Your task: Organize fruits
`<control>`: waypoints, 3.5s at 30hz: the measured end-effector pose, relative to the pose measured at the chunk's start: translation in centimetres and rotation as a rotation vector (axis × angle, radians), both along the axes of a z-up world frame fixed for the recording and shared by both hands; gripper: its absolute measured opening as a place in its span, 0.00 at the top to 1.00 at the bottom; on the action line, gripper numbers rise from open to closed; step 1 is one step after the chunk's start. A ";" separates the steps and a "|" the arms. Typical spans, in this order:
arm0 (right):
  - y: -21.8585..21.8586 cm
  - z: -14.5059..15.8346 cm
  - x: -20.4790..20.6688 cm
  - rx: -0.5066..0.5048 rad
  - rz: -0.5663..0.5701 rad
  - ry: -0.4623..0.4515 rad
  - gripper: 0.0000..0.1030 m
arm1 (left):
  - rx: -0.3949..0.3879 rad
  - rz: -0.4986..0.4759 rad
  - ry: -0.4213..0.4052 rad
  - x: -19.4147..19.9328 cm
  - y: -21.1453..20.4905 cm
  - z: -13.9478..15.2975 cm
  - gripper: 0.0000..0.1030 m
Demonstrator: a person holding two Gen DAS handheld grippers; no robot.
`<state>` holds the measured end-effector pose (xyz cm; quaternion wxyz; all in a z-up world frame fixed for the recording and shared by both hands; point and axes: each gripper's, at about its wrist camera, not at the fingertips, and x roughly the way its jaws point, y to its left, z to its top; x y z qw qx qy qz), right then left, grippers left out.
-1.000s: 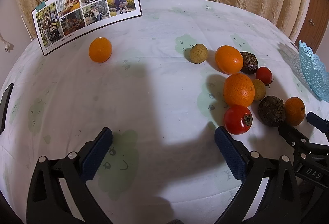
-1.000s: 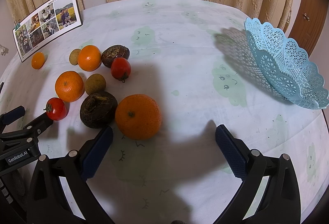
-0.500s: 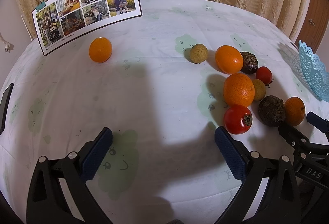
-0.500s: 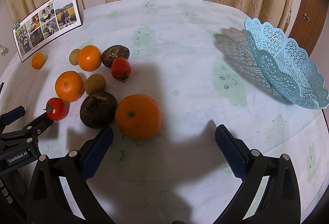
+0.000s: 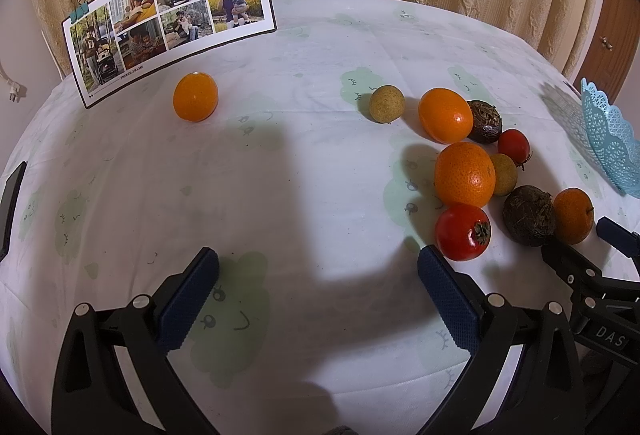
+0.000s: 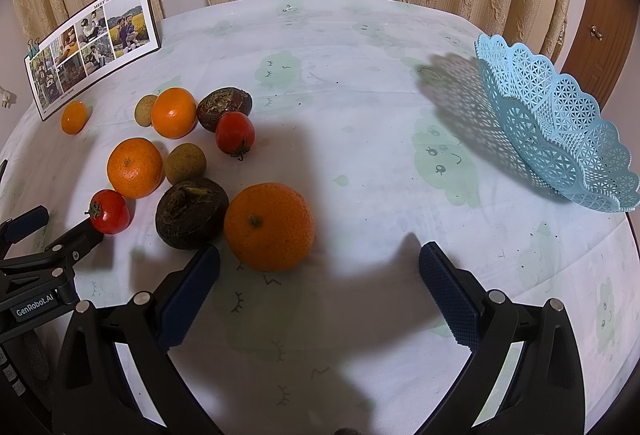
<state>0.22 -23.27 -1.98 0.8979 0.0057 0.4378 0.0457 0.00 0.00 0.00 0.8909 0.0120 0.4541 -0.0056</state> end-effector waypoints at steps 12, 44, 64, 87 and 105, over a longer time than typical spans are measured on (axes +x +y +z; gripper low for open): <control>-0.1 -0.1 0.2 0.001 0.006 0.003 0.02 | 0.005 0.003 0.000 -0.2 0.4 0.0 0.05; -1.5 1.4 -2.1 0.110 0.117 -0.070 0.02 | -0.024 0.084 -0.067 2.2 5.9 2.4 0.05; -2.0 1.9 -1.7 0.121 0.110 -0.083 0.07 | -0.016 0.119 -0.031 10.9 9.6 0.8 0.43; -0.9 1.5 0.0 0.175 0.145 -0.044 0.61 | -0.068 0.051 -0.126 7.6 7.5 5.2 0.64; -14.7 6.6 -0.6 0.238 -0.242 -0.265 0.61 | -0.084 -0.081 -0.173 4.9 0.9 7.9 0.64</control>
